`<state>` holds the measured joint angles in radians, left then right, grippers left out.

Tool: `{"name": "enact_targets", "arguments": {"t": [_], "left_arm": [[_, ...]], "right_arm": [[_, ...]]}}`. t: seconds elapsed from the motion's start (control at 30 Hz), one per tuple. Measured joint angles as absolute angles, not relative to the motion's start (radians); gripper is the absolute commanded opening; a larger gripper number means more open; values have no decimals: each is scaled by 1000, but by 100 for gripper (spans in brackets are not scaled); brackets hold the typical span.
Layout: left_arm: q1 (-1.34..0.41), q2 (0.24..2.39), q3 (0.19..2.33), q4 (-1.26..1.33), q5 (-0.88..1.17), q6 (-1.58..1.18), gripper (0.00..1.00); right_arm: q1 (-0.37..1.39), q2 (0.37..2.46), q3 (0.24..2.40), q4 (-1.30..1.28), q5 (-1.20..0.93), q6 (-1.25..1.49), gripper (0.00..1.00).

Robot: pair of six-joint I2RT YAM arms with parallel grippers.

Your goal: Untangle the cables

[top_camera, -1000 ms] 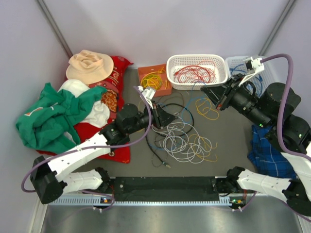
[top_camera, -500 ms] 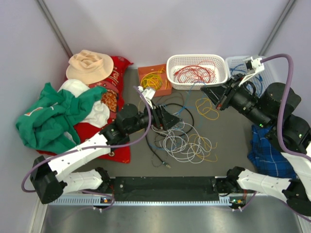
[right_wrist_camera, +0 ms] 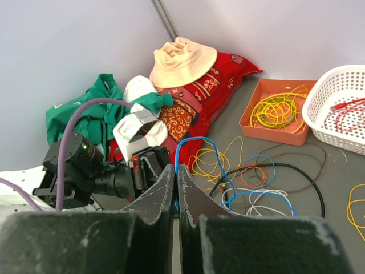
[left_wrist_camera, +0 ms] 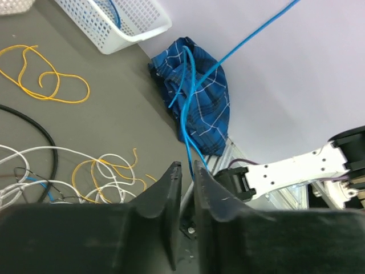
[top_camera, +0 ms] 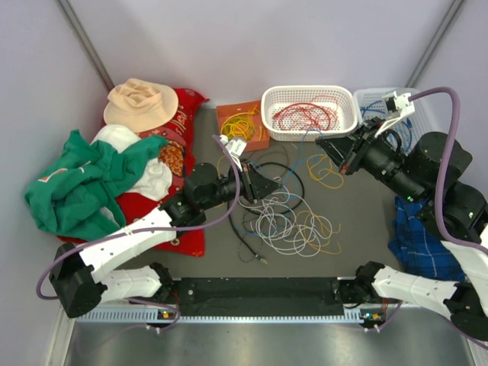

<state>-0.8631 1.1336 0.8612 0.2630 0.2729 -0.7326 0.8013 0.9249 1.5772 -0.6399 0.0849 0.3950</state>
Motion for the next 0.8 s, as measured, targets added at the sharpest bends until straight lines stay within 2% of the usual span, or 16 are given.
{"name": "enact_targets", "arguments": {"t": [0.1, 0.13, 0.3, 0.53, 0.57, 0.63, 0.67, 0.73, 0.8], "left_arm": [[-863, 1142, 862, 263, 273, -736, 85], [-863, 1142, 862, 263, 272, -737, 99], [-863, 1142, 862, 263, 260, -749, 97], [-863, 1142, 861, 269, 265, -757, 69], [-863, 1142, 861, 274, 269, -757, 55], [-863, 1146, 861, 289, 277, -764, 41], [-863, 1153, 862, 299, 283, -762, 26], [-863, 1172, 865, 310, 293, -767, 21], [-865, 1198, 869, 315, 301, -762, 21]], "right_arm": [[801, 924, 1577, -640, 85, 395, 0], [801, 923, 1577, -640, 85, 395, 0], [801, 918, 1577, -640, 85, 395, 0], [801, 915, 1577, -637, 81, 397, 0], [801, 914, 1577, -637, 79, 398, 0], [801, 912, 1571, -634, 77, 404, 0], [801, 910, 1570, -638, 75, 405, 0], [801, 910, 1569, -636, 74, 408, 0], [801, 908, 1569, -636, 72, 411, 0]]}}
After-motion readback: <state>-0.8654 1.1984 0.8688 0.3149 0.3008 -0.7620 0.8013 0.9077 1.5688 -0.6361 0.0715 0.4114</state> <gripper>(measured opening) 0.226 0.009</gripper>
